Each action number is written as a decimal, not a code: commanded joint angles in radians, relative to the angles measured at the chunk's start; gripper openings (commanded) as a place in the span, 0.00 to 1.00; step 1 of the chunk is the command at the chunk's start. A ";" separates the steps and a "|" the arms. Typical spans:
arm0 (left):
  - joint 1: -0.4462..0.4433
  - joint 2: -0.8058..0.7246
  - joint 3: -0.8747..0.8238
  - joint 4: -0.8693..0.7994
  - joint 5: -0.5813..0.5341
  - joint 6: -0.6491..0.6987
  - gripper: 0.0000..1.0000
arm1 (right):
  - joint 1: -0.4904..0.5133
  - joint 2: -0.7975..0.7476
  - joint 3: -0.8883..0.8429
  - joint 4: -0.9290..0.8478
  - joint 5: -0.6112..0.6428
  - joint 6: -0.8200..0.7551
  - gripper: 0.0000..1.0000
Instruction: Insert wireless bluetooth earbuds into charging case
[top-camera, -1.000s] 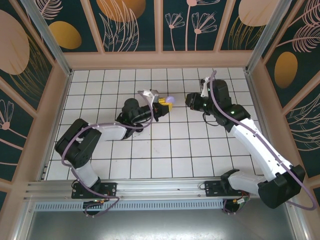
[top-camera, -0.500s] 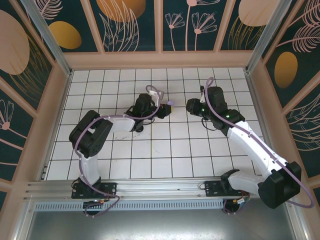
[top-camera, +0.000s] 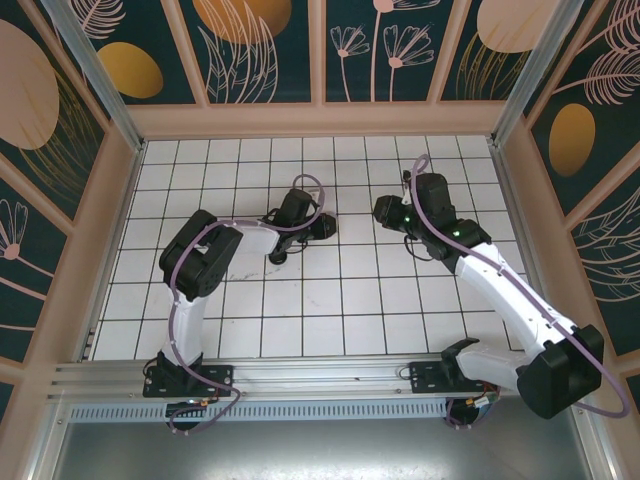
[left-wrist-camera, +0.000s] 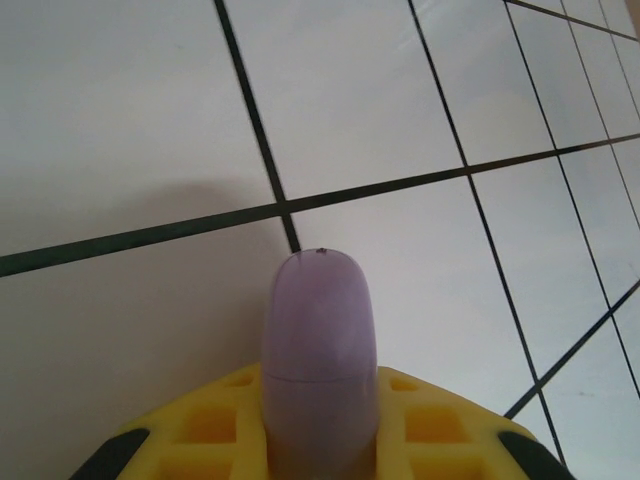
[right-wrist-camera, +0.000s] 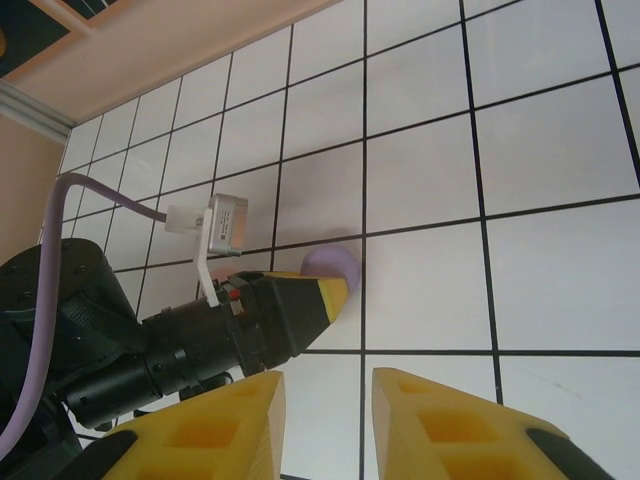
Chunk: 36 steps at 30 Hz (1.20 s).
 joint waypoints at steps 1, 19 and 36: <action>0.009 0.020 0.010 -0.021 -0.001 -0.024 0.10 | -0.003 -0.028 0.004 0.002 0.023 0.008 0.32; 0.080 -0.115 0.024 -0.202 -0.063 0.087 0.99 | -0.009 -0.034 0.088 -0.057 0.023 -0.010 0.52; 0.109 -0.666 0.063 -0.206 -0.207 0.327 0.99 | -0.088 -0.067 0.163 -0.079 0.241 -0.120 0.99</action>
